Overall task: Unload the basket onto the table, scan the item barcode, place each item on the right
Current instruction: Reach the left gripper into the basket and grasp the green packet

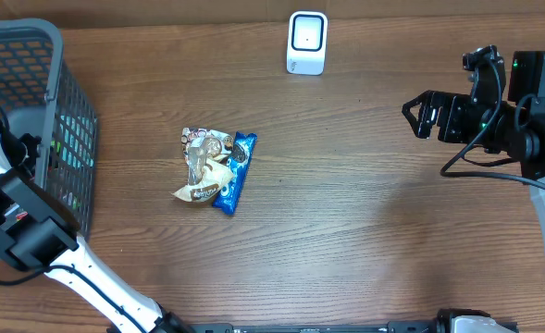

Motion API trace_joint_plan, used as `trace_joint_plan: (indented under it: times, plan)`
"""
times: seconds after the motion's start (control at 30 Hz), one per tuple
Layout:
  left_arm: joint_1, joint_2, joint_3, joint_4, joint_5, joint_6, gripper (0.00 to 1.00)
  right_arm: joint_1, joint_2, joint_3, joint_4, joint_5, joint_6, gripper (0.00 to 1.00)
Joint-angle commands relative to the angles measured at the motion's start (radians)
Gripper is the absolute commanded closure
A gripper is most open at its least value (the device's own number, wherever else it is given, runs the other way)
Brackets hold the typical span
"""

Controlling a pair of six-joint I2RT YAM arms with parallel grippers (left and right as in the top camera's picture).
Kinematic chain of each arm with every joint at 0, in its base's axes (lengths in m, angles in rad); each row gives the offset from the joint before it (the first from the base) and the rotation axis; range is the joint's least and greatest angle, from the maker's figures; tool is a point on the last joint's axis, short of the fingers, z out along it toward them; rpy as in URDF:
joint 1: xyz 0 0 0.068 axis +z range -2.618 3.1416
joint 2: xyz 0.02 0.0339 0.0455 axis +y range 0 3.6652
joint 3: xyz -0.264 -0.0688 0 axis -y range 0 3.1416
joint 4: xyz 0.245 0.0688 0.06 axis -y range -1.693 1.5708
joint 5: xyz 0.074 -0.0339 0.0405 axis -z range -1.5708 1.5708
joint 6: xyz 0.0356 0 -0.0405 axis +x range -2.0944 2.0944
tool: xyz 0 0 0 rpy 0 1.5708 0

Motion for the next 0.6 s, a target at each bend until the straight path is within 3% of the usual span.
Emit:
trace_joint_plan:
  times: [0.0, 0.1, 0.23, 0.37, 0.57]
  plan:
    - [0.005, 0.051, -0.018, -0.002, -0.005, 0.032, 0.21, 0.000, -0.003, 0.021, 0.005, -0.009, 0.001, 0.00]
    - [0.005, 0.074, -0.018, -0.005, 0.006, 0.031, 0.26, 0.000, -0.003, 0.021, 0.006, -0.009, 0.001, 0.00]
    - [0.005, 0.071, -0.012, -0.012, 0.029, 0.027, 0.73, 0.000, -0.003, 0.021, 0.010, -0.009, 0.001, 0.00]
    - [0.005, 0.071, 0.041, -0.072, 0.033, -0.042, 0.96, 0.000, -0.003, 0.021, 0.010, -0.009, 0.001, 0.00]
    - [0.005, 0.071, 0.253, -0.225, 0.032, -0.052, 0.96, 0.000, -0.003, 0.021, 0.010, -0.009, 0.001, 0.00]
